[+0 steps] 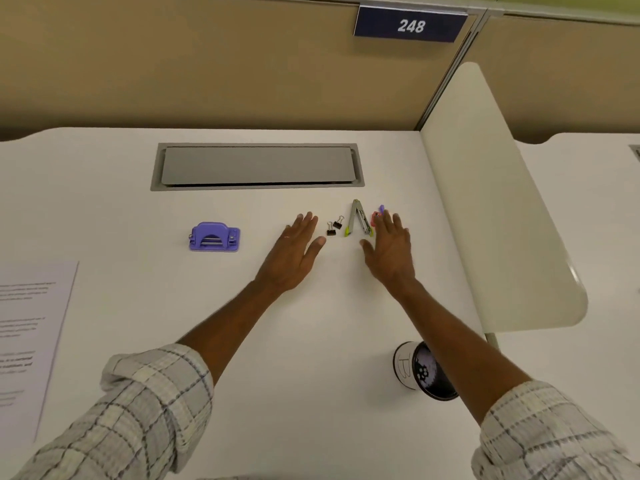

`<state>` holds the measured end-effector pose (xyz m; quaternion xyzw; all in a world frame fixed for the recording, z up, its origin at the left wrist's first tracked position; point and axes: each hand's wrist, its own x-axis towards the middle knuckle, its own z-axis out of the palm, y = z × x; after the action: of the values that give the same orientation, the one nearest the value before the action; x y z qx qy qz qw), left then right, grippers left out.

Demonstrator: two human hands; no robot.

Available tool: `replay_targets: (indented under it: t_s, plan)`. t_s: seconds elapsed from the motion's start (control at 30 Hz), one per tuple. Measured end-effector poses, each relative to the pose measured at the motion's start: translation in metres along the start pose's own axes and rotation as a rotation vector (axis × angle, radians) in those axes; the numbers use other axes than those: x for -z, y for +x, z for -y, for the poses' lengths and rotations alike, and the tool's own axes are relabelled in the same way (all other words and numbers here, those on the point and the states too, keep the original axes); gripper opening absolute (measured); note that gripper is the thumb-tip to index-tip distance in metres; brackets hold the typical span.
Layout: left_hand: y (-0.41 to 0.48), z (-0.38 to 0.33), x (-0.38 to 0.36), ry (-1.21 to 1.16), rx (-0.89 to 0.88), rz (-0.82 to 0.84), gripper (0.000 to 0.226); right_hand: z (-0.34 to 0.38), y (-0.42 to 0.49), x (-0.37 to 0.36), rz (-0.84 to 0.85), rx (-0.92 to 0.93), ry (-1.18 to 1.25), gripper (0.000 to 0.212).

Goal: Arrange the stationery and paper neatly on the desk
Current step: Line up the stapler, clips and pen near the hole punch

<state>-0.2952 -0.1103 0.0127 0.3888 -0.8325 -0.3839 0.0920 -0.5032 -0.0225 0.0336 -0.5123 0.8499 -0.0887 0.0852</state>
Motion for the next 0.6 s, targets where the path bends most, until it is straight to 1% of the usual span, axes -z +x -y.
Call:
replay_targets:
  t_s: [0.1,0.23,0.33,0.4,0.5,0.6]
  plan:
    - [-0.028,0.021,0.014,0.079,0.007,-0.018,0.065,0.027,-0.016,-0.007,0.005,0.1,0.035,0.058]
    - [-0.08,0.052,0.039,0.116,0.021,-0.005,0.065,0.07,-0.049,-0.024,0.025,0.21,0.112,0.052]
    - [-0.123,0.079,0.056,0.221,-0.017,0.005,0.081,0.106,-0.085,-0.044,0.065,0.305,0.169,0.053]
    - [-0.151,0.099,0.061,0.266,-0.004,0.008,0.089,0.129,-0.108,-0.057,0.095,0.37,0.193,0.052]
    - [-0.182,0.125,0.063,0.304,0.041,-0.005,0.082,0.156,-0.136,-0.07,0.132,0.448,0.215,0.05]
    - [-0.201,0.138,0.061,0.347,0.059,-0.032,0.068,0.171,-0.155,-0.077,0.172,0.446,0.241,0.046]
